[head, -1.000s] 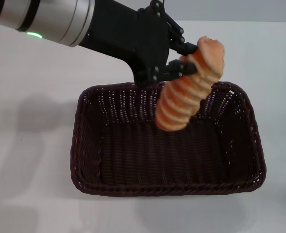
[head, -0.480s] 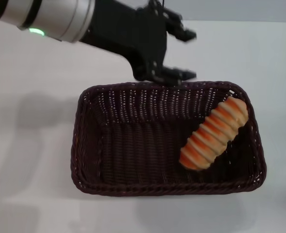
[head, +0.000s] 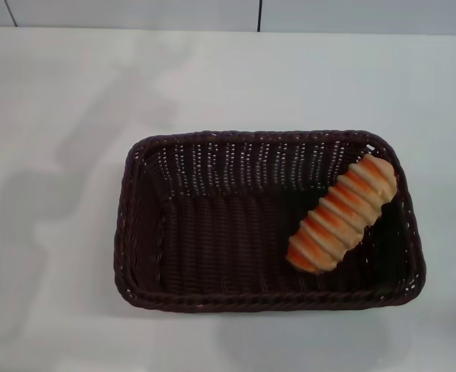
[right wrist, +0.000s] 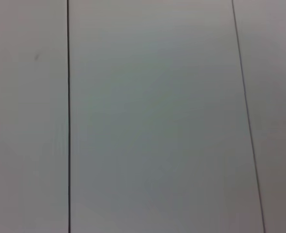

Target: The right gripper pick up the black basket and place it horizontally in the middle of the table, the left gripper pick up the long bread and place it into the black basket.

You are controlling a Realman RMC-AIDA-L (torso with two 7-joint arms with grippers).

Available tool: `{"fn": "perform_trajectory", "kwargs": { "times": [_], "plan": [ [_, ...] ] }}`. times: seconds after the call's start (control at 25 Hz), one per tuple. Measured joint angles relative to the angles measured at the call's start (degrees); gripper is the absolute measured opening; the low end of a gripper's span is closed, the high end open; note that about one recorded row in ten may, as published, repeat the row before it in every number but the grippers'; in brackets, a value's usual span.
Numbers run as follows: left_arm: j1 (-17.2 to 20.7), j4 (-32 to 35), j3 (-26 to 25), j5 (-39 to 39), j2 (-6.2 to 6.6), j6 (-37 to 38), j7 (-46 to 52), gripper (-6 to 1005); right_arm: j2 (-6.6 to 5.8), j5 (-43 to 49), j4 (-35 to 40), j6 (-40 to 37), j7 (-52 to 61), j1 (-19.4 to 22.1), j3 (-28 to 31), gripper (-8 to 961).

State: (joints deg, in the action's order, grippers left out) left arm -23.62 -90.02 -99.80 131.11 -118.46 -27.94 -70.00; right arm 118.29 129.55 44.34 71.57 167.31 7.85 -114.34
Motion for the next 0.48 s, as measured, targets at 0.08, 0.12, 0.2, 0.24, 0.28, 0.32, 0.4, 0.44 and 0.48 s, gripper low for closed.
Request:
{"fn": "perform_trajectory", "kwargs": {
  "times": [0.08,0.12,0.2,0.24,0.28,0.32,0.4,0.44,0.48],
  "plan": [
    [2.32,6.15,5.94,0.59,0.12,17.55,-0.19,702,0.00,0.01,0.01,-0.07,0.01,0.37,0.11,837],
    [2.96,10.61,9.40,1.58,0.19,27.72,-0.28,704,0.01,0.01,0.01,-0.12,0.08,0.55,0.23,837],
    [2.49,19.84,13.18,4.16,0.12,45.18,0.75,707,0.04,0.00,0.00,-0.12,0.15,0.86,0.28,837],
    [1.83,24.95,14.67,5.68,0.02,54.97,2.78,709,0.07,0.01,0.00,-0.06,0.15,0.95,0.26,838],
    [1.06,29.81,15.74,6.39,-0.02,62.77,5.73,710,0.09,0.00,-0.15,0.17,0.17,0.99,0.27,838],
    [0.19,35.18,16.70,7.22,0.00,72.16,10.21,712,0.15,0.00,-0.37,0.42,0.18,0.98,0.29,838],
    [-0.32,42.34,17.15,7.97,0.14,82.98,21.28,715,0.35,0.00,-1.01,1.38,0.16,0.89,0.44,838],
    [-0.28,45.62,16.74,8.22,0.29,87.37,28.94,717,0.45,-0.01,-1.37,1.99,0.17,0.79,0.50,838],
    [-0.26,48.66,15.88,8.41,0.39,89.79,36.11,719,0.54,-0.01,-1.83,2.82,0.15,0.68,0.50,838]
  ]
}}
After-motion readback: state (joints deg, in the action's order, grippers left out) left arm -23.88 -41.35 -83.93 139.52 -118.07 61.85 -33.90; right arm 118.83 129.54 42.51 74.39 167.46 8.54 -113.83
